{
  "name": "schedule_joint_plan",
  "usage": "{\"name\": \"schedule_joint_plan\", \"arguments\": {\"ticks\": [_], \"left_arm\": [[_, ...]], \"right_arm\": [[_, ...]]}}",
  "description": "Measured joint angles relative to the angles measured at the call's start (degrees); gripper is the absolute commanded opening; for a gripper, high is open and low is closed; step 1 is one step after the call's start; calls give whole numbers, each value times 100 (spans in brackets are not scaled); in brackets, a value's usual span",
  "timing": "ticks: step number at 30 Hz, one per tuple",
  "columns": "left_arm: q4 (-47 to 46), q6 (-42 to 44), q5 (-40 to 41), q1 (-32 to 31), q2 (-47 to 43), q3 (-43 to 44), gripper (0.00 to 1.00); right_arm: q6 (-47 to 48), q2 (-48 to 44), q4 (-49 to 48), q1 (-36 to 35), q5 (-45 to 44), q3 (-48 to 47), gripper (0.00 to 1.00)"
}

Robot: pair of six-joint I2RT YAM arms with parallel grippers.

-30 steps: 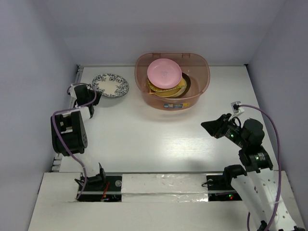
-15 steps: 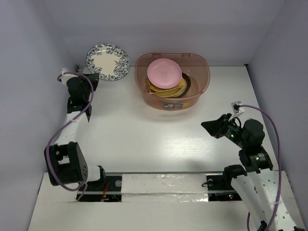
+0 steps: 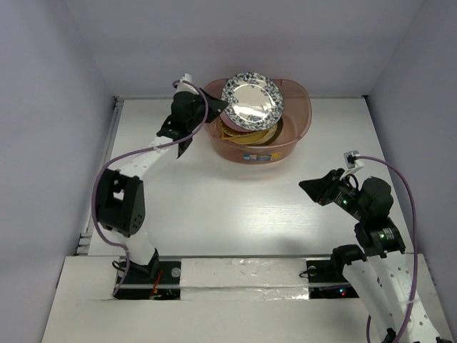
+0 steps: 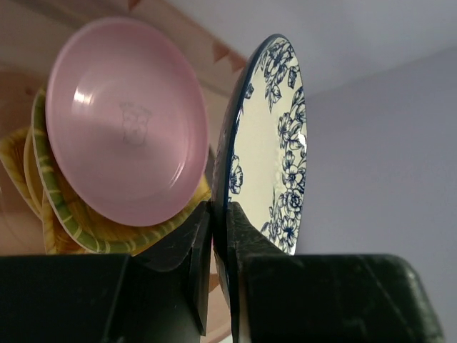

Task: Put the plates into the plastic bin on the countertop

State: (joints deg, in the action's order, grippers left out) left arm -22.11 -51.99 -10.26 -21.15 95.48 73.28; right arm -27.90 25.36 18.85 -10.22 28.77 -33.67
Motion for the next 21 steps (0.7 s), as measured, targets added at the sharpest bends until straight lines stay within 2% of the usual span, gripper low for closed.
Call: {"name": "schedule_joint_plan", "arguments": {"ticks": [7,12,18,19,21], "left_arm": [[450,221,22,-210,1005,391,0],[573,275,90,-188,1370,562,0],[695,501,310,-190,1399,935,42],[693,557,389,-188,1399,1001,52],[621,643,525,-188,1394,1091,59]], "right_arm": [[2,0,2,0,-13,0,26],[2,2,4,0,-31,0,26],[0,15,2,0,-48,0,26],[0,15,2,0,-50,0,26],[0,15,2,0,-63,0,27]]}}
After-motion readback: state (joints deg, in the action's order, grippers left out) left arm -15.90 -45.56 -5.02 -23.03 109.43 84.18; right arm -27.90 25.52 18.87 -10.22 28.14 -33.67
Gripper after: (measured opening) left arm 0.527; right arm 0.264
